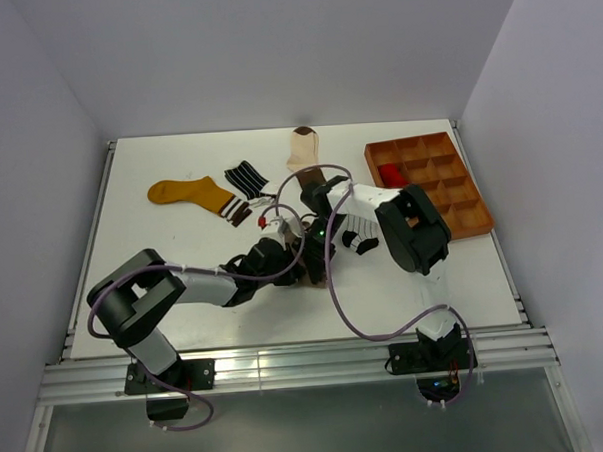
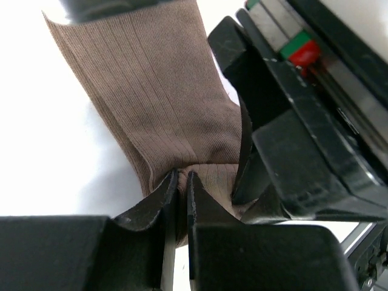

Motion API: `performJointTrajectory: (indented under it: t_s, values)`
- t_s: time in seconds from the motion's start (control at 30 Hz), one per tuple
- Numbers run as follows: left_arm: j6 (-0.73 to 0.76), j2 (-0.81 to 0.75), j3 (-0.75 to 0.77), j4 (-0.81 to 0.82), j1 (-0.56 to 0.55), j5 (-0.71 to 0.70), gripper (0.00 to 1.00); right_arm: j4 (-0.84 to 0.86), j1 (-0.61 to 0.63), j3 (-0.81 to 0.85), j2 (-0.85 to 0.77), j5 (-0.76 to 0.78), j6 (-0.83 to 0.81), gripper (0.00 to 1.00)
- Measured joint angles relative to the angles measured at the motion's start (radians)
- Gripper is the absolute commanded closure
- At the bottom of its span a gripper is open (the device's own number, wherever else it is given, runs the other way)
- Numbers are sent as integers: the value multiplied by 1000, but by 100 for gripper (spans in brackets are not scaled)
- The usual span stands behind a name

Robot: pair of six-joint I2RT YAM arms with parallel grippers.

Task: Roll the socks
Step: Roll the sock at the center of the board.

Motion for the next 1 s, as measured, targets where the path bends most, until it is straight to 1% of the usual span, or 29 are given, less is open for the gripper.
performJointTrajectory:
  t_s: [0.37,0.53,0.6,0.8,0.93,1.0]
  values:
    - [-16,41,77,-74,-5,-3,100,58,-58,-80,-77,13,32,68]
    - [-45,49,84,-82,4,11,100,79,-101,-121,-130,2,21,66]
    - [-55,49,83,-82,10,25,100,114,-118,-127,-153,-28,13,66]
    - [-66,49,88,-91,31,74,100,239,-186,-157,-293,-80,3,65]
    - [-84,45,103,-132,51,135,100,357,-211,-294,-447,-54,-21,60]
    - [-88,37,106,-165,60,173,100,406,-206,-375,-534,-22,-50,59]
